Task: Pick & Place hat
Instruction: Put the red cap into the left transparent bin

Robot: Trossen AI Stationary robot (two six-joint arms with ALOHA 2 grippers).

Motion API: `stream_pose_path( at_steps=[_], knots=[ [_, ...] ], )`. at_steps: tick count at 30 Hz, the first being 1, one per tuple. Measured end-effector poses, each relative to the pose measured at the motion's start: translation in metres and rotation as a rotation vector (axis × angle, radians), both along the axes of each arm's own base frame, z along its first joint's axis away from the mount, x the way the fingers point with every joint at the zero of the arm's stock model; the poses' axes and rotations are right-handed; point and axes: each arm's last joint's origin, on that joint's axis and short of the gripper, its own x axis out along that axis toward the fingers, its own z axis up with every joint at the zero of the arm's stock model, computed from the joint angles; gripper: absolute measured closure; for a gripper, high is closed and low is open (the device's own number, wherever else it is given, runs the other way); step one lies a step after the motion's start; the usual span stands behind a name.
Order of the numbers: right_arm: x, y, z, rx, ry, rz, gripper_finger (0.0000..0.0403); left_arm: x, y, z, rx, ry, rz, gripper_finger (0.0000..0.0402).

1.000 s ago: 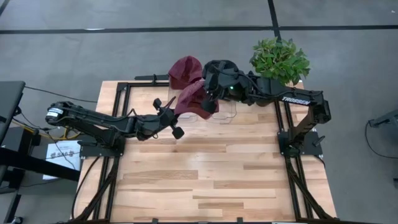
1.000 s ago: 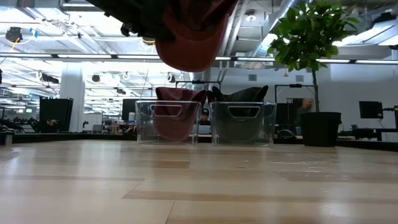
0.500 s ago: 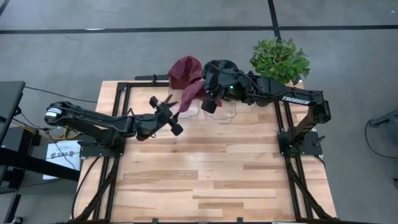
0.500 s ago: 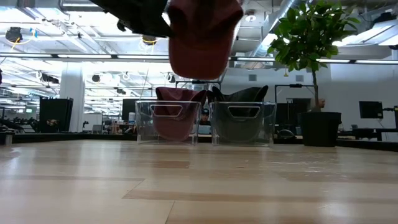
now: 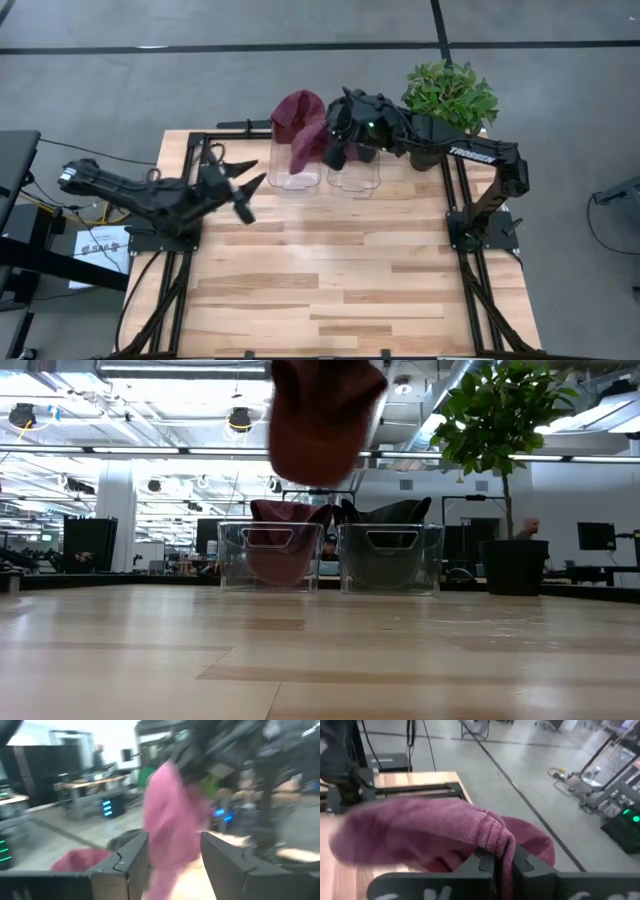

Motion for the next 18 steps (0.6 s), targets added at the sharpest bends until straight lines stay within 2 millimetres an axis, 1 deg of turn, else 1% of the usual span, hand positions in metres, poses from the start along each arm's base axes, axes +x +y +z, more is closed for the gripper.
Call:
stream_pose_path(
  at_steps=[2, 4, 6, 9, 12, 18],
  knots=[
    [0.001, -0.007, -0.004, 0.011, 0.016, -0.004, 0.0403, -0.011, -0.005, 0.006, -0.011, -0.035, -0.057, 0.0226],
    [0.009, -0.014, -0.008, 0.020, -0.003, 0.005, 0.0403, -0.021, -0.008, 0.011, -0.014, -0.059, -0.101, 0.0225],
    [0.012, -0.020, -0.013, 0.033, -0.002, 0.017, 0.0403, -0.029, -0.012, 0.014, 0.020, -0.050, -0.134, 0.0225],
    [0.025, -0.029, -0.021, 0.040, -0.023, 0.035, 0.0403, -0.039, -0.015, 0.017, 0.035, -0.043, -0.143, 0.0227],
    [0.036, -0.040, -0.034, 0.059, -0.004, 0.045, 0.0403, -0.046, -0.018, 0.016, 0.038, -0.027, -0.166, 0.0228],
    [0.054, -0.061, -0.055, 0.097, 0.033, 0.042, 0.0403, -0.050, -0.023, 0.011, 0.043, -0.020, -0.214, 0.0229]
  ],
)
